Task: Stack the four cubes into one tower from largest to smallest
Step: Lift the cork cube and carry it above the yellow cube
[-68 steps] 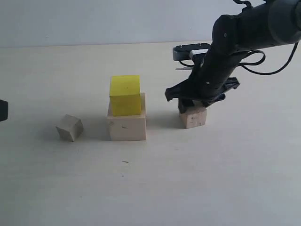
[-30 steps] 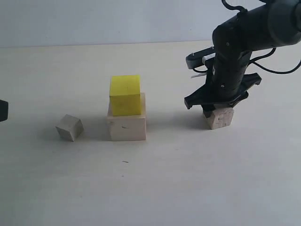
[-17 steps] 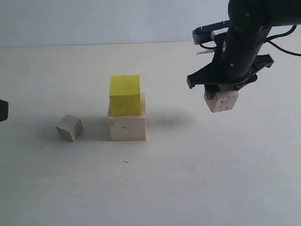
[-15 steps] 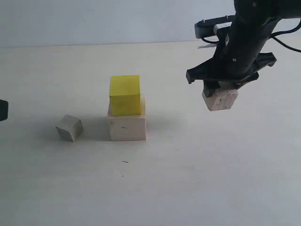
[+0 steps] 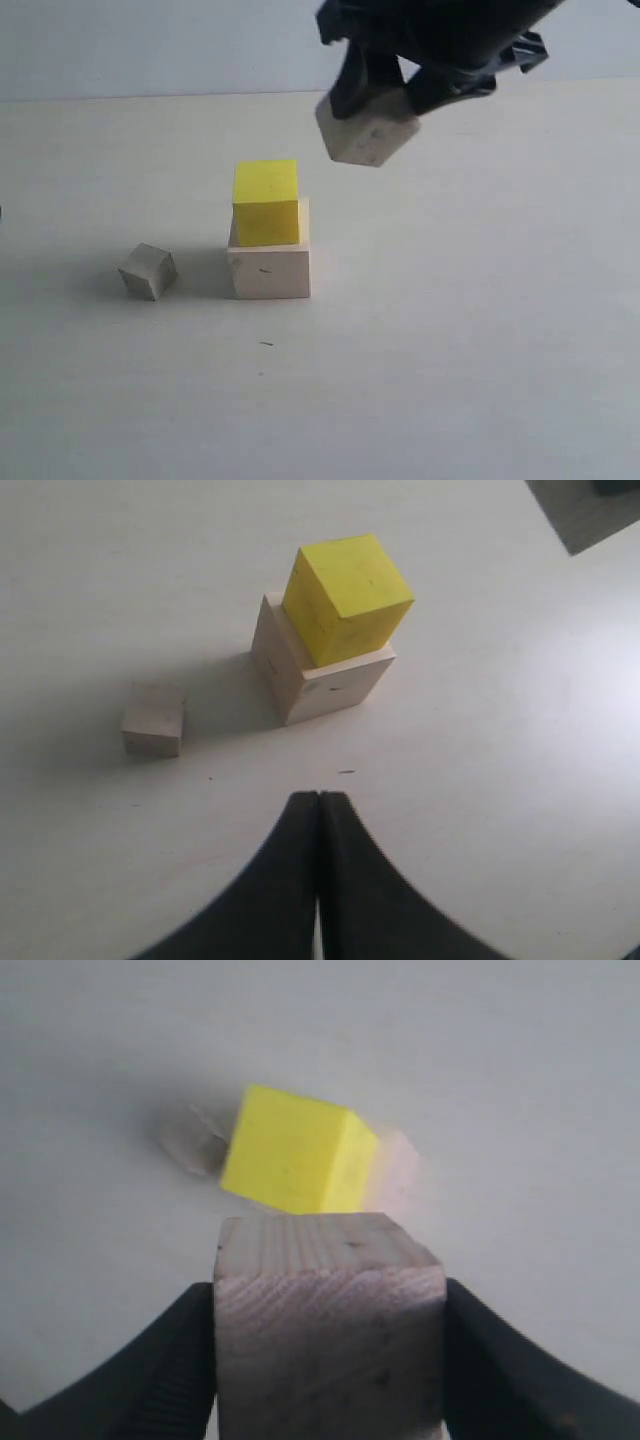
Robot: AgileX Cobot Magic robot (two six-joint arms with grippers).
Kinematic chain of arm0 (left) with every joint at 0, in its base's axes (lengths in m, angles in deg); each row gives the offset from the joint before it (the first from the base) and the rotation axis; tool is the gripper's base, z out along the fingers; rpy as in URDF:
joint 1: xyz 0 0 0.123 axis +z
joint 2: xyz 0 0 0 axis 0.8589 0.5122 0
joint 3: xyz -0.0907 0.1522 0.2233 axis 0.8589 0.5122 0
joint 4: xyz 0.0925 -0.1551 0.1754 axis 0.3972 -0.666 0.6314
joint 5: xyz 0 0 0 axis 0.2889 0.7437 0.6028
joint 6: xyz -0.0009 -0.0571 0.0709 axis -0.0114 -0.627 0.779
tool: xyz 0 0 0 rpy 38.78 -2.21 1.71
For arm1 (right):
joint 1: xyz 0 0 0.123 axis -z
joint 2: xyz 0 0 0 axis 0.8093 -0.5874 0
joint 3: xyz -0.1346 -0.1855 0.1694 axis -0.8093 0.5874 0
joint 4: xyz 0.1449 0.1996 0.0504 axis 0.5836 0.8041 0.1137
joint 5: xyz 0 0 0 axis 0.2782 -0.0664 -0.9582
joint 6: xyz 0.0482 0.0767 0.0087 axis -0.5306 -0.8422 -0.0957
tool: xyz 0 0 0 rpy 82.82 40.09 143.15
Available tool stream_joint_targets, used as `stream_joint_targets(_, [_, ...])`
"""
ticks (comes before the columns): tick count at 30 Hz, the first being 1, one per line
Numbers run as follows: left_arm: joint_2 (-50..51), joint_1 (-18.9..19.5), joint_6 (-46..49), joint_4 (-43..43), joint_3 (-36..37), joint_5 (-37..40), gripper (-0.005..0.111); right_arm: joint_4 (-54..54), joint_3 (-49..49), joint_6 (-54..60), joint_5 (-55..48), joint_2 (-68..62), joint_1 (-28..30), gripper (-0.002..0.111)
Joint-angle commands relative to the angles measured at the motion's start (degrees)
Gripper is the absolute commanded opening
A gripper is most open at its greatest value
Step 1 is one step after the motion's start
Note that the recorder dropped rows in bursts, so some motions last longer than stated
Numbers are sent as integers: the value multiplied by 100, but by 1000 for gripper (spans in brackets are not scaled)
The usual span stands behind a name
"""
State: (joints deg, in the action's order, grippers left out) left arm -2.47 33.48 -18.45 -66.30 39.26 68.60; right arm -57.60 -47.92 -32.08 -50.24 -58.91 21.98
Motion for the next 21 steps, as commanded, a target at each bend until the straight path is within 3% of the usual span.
stream_joint_targets(1, [4, 8, 21, 346, 10, -64, 0, -960, -709, -1115, -213, -134, -566, 0])
stream_joint_targets(13, [4, 8, 21, 498, 10, -10, 0, -1547, -2314, -2120, -1031, -1505, -1425, 0])
stream_joint_targets(16, [4, 8, 21, 577, 10, -1, 0, -1851, -2868, -2317, -1571, -1945, -1484, 0])
stream_joint_targets(21, [4, 8, 21, 747, 10, 75, 0, -1986, -3538, -2427, -1584, -2442, -1487, 0])
